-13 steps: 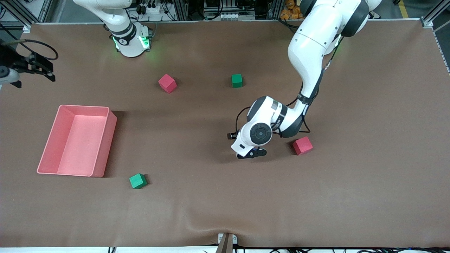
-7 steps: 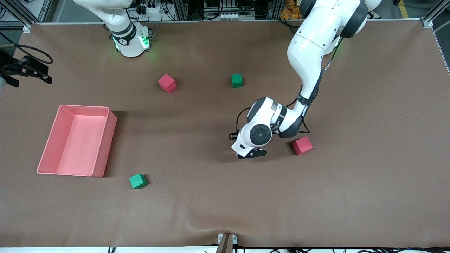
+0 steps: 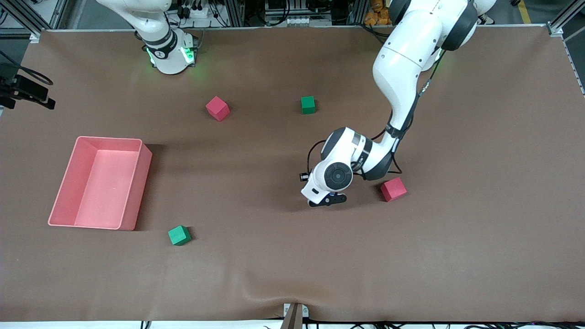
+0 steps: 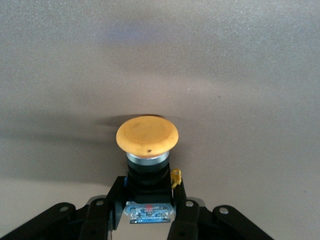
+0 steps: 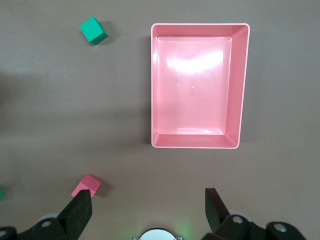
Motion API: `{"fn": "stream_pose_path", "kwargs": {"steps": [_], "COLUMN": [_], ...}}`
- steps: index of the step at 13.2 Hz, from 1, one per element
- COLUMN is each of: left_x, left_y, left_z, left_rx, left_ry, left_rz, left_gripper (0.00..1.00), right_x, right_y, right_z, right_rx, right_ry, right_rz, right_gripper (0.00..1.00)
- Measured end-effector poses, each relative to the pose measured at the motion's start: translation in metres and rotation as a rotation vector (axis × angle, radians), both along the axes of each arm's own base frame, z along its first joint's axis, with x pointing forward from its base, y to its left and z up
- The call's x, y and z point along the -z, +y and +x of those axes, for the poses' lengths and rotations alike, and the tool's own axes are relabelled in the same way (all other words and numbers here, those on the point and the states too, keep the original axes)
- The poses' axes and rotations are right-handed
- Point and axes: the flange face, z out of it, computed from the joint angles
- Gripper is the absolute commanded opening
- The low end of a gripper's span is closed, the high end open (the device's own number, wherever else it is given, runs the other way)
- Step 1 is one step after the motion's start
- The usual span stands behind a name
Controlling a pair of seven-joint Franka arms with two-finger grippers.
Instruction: Place and upright button with both arms
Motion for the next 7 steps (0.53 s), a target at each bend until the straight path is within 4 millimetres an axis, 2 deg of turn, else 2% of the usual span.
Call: {"fn": "stream_pose_path", "kwargs": {"steps": [2, 4, 7], "left_x": [-0.002, -0.011, -0.039], "left_y": [-0.001, -0.003, -0.005], "left_z": [0.001, 0.005, 0.012], "left_rx": [0.0, -0.002, -0.031], "left_ry": [-0.005, -0.018, -0.052], "left_rz": [-0.003, -0.012, -0.027], "left_gripper": [0.19, 0.17, 0.13], "right_x": [-0.001, -0.002, -0.002], "right_y": [-0.003, 0.001, 0.018], "right_z": [0.002, 0.002, 0.003], "right_rx": [0.003, -0.004, -0.038], "right_ry": [-0.018, -0.024, -0.022], "right_rz": [-0.01, -0.012, -0.017], "right_gripper": [1.0, 1.0, 1.0]}}
